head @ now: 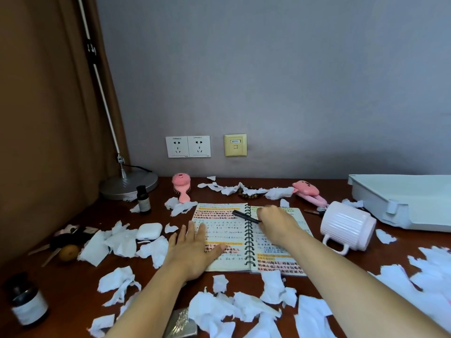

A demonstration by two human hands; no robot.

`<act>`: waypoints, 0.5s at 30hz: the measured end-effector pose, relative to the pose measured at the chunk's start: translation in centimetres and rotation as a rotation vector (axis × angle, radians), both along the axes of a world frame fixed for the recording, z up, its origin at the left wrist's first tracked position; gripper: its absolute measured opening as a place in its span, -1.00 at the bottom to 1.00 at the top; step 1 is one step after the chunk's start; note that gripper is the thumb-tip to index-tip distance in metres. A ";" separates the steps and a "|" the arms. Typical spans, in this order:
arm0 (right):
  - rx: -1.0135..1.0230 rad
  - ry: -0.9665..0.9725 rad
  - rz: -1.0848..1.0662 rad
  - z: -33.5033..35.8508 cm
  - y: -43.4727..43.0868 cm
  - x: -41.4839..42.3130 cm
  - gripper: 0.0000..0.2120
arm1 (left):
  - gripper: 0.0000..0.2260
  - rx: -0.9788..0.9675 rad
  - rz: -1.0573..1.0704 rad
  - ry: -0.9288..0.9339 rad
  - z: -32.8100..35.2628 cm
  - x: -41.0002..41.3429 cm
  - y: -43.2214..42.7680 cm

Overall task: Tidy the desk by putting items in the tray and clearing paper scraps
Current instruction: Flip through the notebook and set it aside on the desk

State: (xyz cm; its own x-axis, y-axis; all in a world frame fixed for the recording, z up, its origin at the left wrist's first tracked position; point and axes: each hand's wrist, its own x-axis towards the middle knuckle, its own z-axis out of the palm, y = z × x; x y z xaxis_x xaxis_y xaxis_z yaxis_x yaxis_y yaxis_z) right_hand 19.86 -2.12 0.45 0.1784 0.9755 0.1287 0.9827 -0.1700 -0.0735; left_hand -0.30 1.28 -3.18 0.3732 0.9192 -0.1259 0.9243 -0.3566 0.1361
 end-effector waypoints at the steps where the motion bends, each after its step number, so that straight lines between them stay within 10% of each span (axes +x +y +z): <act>1: -0.017 0.025 -0.020 0.1 -0.2 0.1 -0.88 | -0.22 0.000 0.001 0.004 0.0 0.0 0.0; 15: -0.079 0.552 -0.085 0.0 -1.7 -0.8 -0.73 | 0.00 0.042 0.146 -0.108 1.9 0.5 0.6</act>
